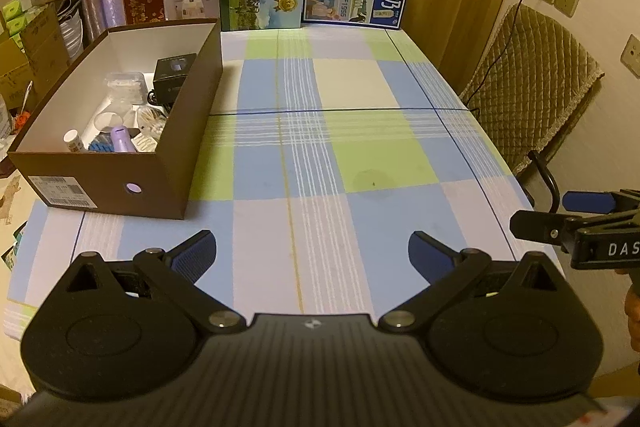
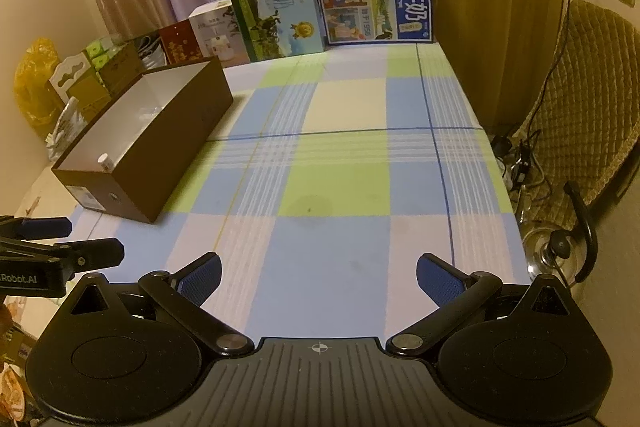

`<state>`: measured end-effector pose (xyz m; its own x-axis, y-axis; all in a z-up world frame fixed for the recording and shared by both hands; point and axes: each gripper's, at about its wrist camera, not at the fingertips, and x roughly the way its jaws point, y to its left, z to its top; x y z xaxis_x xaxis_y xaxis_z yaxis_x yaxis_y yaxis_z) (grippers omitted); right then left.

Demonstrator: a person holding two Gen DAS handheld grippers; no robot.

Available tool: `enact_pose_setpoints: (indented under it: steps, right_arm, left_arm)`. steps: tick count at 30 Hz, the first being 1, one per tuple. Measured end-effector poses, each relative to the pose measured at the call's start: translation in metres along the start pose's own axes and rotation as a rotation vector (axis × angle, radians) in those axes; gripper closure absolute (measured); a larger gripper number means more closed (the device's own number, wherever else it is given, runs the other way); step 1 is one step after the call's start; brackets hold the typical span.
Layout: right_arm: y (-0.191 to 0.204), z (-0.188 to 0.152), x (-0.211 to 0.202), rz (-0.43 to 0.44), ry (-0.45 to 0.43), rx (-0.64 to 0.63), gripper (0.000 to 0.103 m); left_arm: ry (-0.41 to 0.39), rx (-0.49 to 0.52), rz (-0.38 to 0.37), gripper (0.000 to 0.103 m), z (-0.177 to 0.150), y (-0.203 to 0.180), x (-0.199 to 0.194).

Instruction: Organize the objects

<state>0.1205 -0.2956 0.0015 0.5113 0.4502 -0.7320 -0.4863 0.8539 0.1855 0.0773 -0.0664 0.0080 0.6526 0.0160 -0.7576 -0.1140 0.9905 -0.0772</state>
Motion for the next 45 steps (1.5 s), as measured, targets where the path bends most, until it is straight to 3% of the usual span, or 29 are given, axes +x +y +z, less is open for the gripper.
enact_pose_setpoints:
  steps: [45]
  right_arm:
    - [0.0051,-0.001,0.0027,0.023,0.005,-0.02,0.002]
  left_arm:
    - [-0.004,-0.019,0.025,0.002,-0.0037,-0.002,-0.0061]
